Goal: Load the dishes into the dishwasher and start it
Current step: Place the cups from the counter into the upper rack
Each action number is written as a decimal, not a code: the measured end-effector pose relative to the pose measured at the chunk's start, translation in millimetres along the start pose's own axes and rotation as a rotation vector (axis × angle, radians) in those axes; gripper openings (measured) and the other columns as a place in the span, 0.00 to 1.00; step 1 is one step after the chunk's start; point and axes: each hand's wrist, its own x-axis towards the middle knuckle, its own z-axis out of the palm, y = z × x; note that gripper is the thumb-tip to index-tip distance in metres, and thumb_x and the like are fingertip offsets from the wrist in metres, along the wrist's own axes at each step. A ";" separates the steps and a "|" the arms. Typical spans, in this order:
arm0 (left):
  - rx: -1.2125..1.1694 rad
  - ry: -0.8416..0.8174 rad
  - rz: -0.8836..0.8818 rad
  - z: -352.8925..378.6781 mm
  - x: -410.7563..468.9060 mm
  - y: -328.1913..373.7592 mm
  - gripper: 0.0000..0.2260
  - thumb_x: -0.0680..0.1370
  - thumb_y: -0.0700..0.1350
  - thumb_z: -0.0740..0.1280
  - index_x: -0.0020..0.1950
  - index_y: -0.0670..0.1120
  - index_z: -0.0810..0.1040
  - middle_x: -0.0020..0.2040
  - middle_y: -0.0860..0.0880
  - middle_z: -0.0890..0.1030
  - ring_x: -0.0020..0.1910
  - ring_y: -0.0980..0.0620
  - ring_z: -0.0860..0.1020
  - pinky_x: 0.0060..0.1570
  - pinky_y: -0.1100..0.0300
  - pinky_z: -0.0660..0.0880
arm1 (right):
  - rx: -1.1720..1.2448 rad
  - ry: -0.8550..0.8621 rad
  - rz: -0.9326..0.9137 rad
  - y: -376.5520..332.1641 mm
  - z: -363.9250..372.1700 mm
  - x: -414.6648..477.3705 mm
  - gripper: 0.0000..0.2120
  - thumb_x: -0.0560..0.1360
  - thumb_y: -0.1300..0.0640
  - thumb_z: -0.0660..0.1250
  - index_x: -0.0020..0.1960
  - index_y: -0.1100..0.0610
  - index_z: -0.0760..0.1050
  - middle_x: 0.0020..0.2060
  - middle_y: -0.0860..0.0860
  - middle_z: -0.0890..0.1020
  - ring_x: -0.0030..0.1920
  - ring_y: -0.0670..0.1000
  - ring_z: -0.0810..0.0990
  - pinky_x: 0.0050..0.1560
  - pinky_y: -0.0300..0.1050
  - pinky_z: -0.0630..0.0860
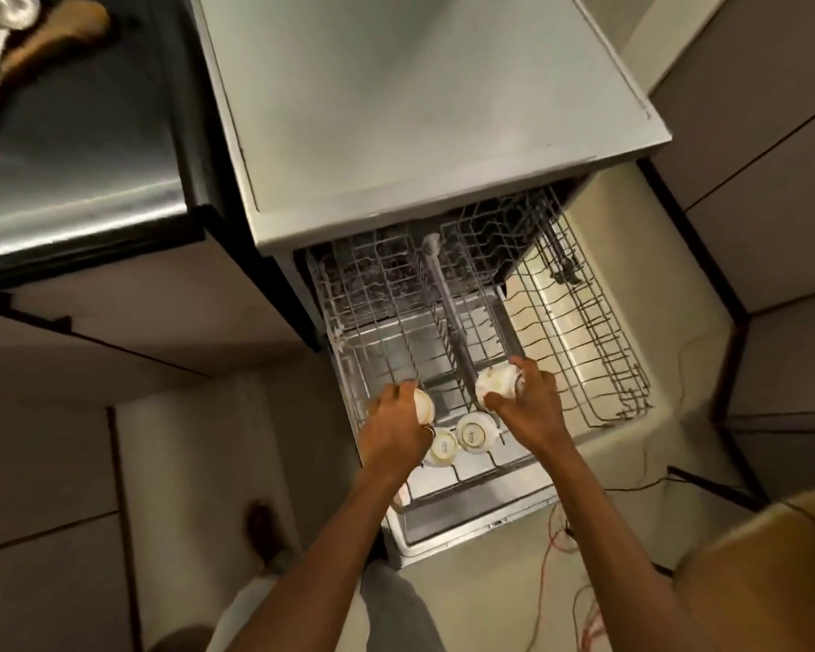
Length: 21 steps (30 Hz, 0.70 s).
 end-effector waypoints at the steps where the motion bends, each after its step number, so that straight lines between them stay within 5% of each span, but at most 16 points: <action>1: 0.001 0.001 -0.001 9.6 7.5 -0.4 0.31 0.72 0.50 0.75 0.72 0.52 0.67 0.69 0.47 0.73 0.64 0.42 0.74 0.57 0.47 0.78 | -0.030 -0.016 -0.012 8.1 6.0 7.3 0.34 0.70 0.58 0.77 0.72 0.51 0.67 0.65 0.58 0.68 0.56 0.55 0.72 0.55 0.45 0.71; 21: 0.130 -0.194 -0.024 69.4 87.3 -2.7 0.31 0.76 0.52 0.72 0.75 0.50 0.63 0.70 0.42 0.70 0.67 0.37 0.72 0.57 0.45 0.76 | -0.544 -0.048 -0.134 48.4 86.2 80.7 0.30 0.75 0.48 0.73 0.73 0.53 0.66 0.66 0.58 0.71 0.61 0.62 0.76 0.56 0.54 0.78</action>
